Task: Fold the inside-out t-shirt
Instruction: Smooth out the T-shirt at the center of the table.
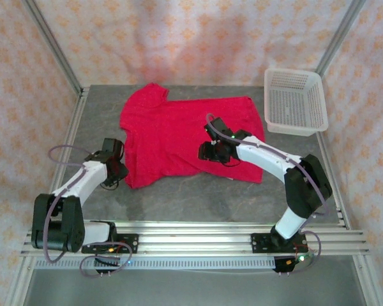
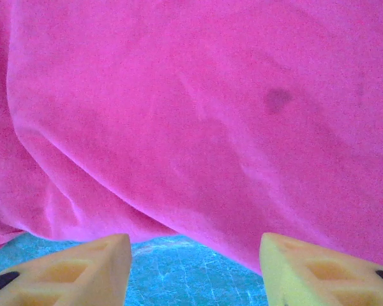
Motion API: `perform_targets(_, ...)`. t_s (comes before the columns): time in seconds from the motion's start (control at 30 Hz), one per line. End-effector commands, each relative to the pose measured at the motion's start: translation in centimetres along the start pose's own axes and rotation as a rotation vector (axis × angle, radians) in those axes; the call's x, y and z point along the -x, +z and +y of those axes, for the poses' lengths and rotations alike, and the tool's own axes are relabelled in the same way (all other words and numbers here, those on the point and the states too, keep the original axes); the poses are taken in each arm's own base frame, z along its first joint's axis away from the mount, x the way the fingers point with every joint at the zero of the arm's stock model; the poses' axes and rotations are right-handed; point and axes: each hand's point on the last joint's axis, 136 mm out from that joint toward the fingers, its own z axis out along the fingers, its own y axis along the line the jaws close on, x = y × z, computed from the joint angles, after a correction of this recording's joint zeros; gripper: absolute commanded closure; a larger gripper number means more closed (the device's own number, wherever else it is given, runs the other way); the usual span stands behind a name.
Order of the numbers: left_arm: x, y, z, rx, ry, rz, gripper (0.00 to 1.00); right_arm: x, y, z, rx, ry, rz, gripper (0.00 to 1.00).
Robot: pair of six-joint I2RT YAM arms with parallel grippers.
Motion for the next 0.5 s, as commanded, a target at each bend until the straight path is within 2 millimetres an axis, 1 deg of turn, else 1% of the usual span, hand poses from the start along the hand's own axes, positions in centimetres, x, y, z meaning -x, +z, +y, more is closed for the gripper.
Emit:
perform_targets(0.0, 2.2, 0.0, -2.6, -0.086, -0.070, -0.045, 0.67, 0.5, -1.0, -0.1, -0.013, 0.008, -0.026, 0.44)
perform_targets(0.1, 2.3, 0.7, -2.9, -0.073, -0.069, -0.029, 0.69, 0.8, -1.3, 0.3, -0.005, 0.007, -0.024, 0.44)
perform_targets(0.2, 1.9, 1.8, -2.5, -0.040, -0.064, -0.010, 0.74, 1.1, -1.6, 0.5, -0.007, -0.001, -0.024, 0.44)
perform_targets(0.37, 1.4, 3.1, -2.2, -0.014, -0.060, 0.008, 0.74, 1.3, -2.1, 0.7, -0.007, -0.013, -0.025, 0.44)
perform_targets(0.47, 1.4, 3.5, -2.5, -0.028, -0.065, 0.009, 0.73, 1.2, -1.8, 0.7, -0.006, -0.016, -0.020, 0.44)
